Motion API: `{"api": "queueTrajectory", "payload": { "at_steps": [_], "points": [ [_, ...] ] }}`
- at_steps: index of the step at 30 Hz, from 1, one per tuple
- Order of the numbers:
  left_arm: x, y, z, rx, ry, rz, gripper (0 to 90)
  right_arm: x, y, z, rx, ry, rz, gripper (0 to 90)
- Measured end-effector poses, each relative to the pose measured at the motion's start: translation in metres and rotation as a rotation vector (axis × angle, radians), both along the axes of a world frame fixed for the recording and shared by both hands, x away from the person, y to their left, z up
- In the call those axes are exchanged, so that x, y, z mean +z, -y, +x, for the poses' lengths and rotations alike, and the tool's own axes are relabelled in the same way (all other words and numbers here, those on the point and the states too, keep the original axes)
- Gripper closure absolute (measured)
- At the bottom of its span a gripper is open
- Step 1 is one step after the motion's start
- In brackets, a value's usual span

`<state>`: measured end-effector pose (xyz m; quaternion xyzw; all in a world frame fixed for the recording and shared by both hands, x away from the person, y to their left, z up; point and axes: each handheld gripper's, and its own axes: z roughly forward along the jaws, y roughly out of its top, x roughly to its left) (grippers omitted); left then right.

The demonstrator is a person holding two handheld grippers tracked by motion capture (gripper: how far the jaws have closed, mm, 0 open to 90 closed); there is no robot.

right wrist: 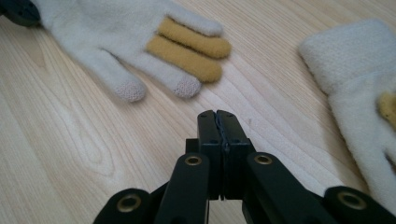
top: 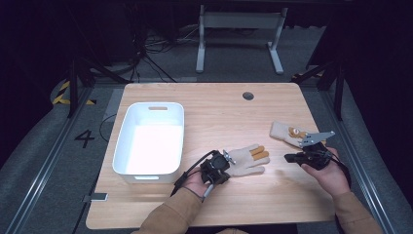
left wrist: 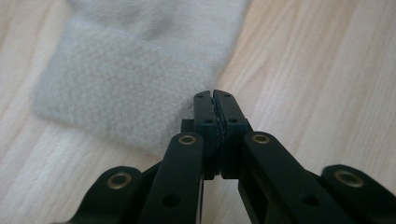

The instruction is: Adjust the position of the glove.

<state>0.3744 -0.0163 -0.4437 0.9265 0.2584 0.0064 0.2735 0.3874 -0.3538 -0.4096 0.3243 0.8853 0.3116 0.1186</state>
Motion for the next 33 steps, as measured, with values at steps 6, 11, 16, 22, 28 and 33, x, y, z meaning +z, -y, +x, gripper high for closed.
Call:
{"api": "queueTrajectory", "payload": {
  "at_steps": [6, 11, 16, 22, 28, 33],
  "points": [
    [0.001, -0.011, 0.003, 0.085, 0.028, -0.028, 87.7, -0.001, -0.007, 0.004, 0.019, -0.002, -0.002, 89.2],
    [0.009, -0.015, -0.004, 0.074, 0.046, -0.048, 84.9, -0.001, -0.014, 0.007, 0.034, -0.006, 0.001, 89.3],
    [0.023, -0.025, -0.012, 0.086, 0.053, -0.107, 83.9, -0.004, -0.032, 0.016, 0.069, -0.004, 0.011, 89.4],
    [0.028, -0.042, -0.018, 0.122, 0.062, -0.124, 82.3, -0.008, -0.061, 0.039, 0.08, 0.01, 0.02, 89.3],
    [0.024, -0.049, -0.024, 0.123, 0.062, -0.091, 79.3, -0.018, -0.083, 0.063, 0.041, 0.031, 0.003, 89.4],
    [0.023, -0.055, -0.027, 0.143, 0.057, -0.087, 79.2, -0.022, -0.092, 0.073, 0.031, 0.038, -0.016, 89.4]
  ]
}}
